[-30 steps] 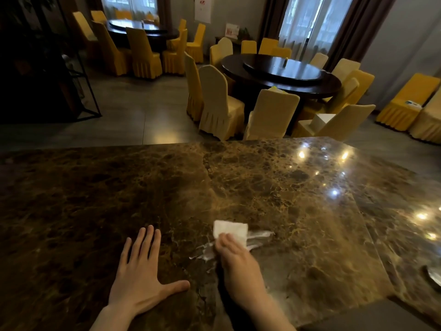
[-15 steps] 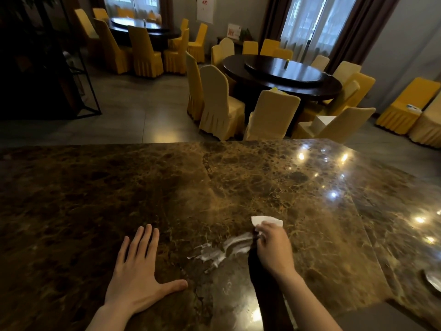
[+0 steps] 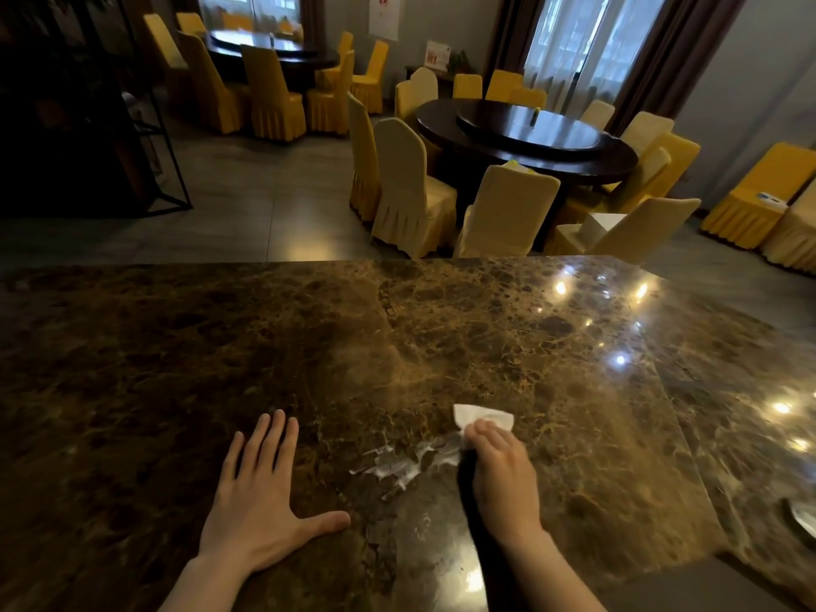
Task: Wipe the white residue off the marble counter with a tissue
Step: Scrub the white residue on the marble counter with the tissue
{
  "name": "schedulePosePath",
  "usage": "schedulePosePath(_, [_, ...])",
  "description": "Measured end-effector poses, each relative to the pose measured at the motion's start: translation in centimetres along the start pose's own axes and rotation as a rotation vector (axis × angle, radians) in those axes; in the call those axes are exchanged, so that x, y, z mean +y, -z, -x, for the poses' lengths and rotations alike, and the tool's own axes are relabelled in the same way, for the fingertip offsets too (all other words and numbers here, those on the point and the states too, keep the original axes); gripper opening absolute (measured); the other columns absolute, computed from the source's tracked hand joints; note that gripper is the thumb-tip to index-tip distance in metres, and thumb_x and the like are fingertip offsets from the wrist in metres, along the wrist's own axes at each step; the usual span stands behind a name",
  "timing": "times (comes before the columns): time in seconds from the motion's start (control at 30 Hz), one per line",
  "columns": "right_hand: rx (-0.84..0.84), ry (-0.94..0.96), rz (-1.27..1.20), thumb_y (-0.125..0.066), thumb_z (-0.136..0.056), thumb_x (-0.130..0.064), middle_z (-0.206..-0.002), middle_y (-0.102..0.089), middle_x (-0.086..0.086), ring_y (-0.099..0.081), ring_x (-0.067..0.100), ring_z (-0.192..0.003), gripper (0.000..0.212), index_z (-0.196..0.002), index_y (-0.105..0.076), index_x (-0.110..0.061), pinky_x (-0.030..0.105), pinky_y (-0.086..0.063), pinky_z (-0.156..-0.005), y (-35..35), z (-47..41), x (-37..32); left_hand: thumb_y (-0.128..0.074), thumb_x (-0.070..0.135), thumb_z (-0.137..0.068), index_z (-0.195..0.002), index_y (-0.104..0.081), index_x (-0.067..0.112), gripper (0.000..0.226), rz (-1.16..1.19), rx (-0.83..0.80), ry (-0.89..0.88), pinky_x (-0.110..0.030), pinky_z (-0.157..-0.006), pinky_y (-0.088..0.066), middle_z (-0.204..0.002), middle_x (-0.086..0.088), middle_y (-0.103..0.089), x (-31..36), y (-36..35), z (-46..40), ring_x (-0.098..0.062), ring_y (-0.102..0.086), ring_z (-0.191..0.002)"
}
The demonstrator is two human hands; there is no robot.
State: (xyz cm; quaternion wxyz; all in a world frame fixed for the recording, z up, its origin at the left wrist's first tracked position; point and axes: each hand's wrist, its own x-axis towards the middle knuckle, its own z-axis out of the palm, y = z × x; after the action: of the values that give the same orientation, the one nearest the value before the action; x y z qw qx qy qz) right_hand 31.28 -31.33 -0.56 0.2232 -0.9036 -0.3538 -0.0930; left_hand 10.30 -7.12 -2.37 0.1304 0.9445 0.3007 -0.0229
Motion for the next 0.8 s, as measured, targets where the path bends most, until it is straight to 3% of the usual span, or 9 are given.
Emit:
schedulePosePath(0.13, [-0.165, 0.241, -0.114, -0.075, -0.081, -0.020, -0.092, -0.067, -0.013, -0.061, 0.013, -0.089, 0.010, -0.085, -0.071, -0.028, 0.031, -0.054, -0.070, -0.4, 1.5, -3.4, -0.016, 0.120, -0.049, -0.158, 0.027, 0.024, 0.151, -0.015, -0.003, -0.002, -0.048, -0.130, 0.018, -0.168, 0.004, 0.034, -0.1, -0.2, 0.0, -0.015, 0.036, -0.154])
schedulePosePath(0.2, [-0.108, 0.125, -0.242, -0.077, -0.078, -0.013, -0.084, -0.068, -0.014, -0.063, 0.008, -0.080, 0.015, -0.085, -0.075, -0.027, 0.030, -0.054, -0.067, 0.6, 0.4, -3.3, -0.016, 0.120, -0.049, -0.158, 0.027, 0.024, 0.151, -0.009, -0.002, -0.001, -0.048, -0.130, 0.018, -0.168, 0.004, 0.034, -0.2, -0.2, 0.0, -0.014, 0.036, -0.154])
schedulePosePath(0.27, [0.081, -0.088, -0.341, -0.079, -0.078, -0.005, -0.085, -0.070, -0.012, -0.064, 0.003, -0.077, 0.022, -0.087, -0.078, -0.025, 0.026, -0.054, -0.069, 2.1, -1.5, -2.0, -0.016, 0.120, -0.049, -0.158, 0.027, 0.024, 0.152, -0.013, 0.002, 0.000, -0.048, -0.130, 0.018, -0.168, 0.003, 0.034, -0.1, -0.2, -0.1, -0.015, 0.036, -0.154])
schedulePosePath(0.33, [0.176, -0.217, -0.262, -0.077, -0.081, -0.003, -0.088, -0.072, -0.004, -0.066, 0.012, -0.080, 0.020, -0.091, -0.079, -0.020, 0.031, -0.055, -0.071, 3.3, -3.5, 0.0, -0.016, 0.120, -0.048, -0.157, 0.028, 0.024, 0.151, -0.015, -0.005, -0.002, -0.048, -0.130, 0.019, -0.167, 0.003, 0.035, -0.1, -0.2, 0.0, -0.015, 0.037, -0.153])
schedulePosePath(0.43, [0.022, -0.311, -0.067, -0.065, -0.089, -0.001, -0.100, -0.070, 0.005, -0.061, 0.027, -0.095, 0.022, -0.103, -0.078, -0.013, 0.036, -0.049, -0.077, 3.2, -4.4, 1.9, -0.014, 0.120, -0.048, -0.155, 0.032, 0.024, 0.150, -0.027, -0.012, -0.001, -0.047, -0.130, 0.019, -0.165, 0.004, 0.038, -0.1, -0.1, 0.0, -0.015, 0.038, -0.152])
schedulePosePath(0.5, [-0.119, -0.251, 0.049, -0.058, -0.090, 0.003, -0.112, -0.069, 0.005, -0.054, 0.027, -0.103, 0.033, -0.114, -0.074, -0.013, 0.038, -0.048, -0.084, 2.4, -3.3, 2.1, -0.015, 0.120, -0.048, -0.155, 0.031, 0.025, 0.150, -0.012, -0.010, 0.002, -0.047, -0.129, 0.020, -0.166, 0.004, 0.037, -0.1, -0.1, -0.1, -0.014, 0.037, -0.153])
schedulePosePath(0.57, [-0.139, -0.151, 0.072, -0.058, -0.087, 0.005, -0.117, -0.069, 0.002, -0.051, 0.024, -0.105, 0.040, -0.120, -0.071, -0.014, 0.037, -0.050, -0.085, 1.7, -1.8, 1.5, -0.014, 0.120, -0.048, -0.155, 0.032, 0.025, 0.150, -0.012, -0.009, 0.006, -0.047, -0.129, 0.021, -0.166, 0.004, 0.037, -0.1, -0.1, -0.1, -0.014, 0.038, -0.153])
schedulePosePath(0.7, [-0.172, 0.064, 0.047, -0.071, -0.086, -0.012, -0.108, -0.070, -0.008, -0.052, 0.017, -0.098, 0.031, -0.116, -0.070, -0.020, 0.027, -0.049, -0.070, 0.5, 0.4, -2.4, -0.012, 0.120, -0.047, -0.156, 0.032, 0.024, 0.151, -0.035, -0.023, 0.005, -0.047, -0.130, 0.020, -0.166, 0.003, 0.038, 0.0, -0.1, 0.0, -0.015, 0.037, -0.153])
schedulePosePath(0.8, [-0.208, 0.205, -0.015, -0.071, -0.086, -0.019, -0.093, -0.070, -0.011, -0.054, 0.014, -0.088, 0.017, -0.101, -0.073, -0.026, 0.027, -0.047, -0.064, 0.7, 0.5, -3.6, -0.011, 0.120, -0.047, -0.155, 0.032, 0.024, 0.151, -0.037, -0.021, 0.001, -0.047, -0.129, 0.020, -0.166, 0.003, 0.038, 0.0, 0.0, 0.0, -0.016, 0.037, -0.153])
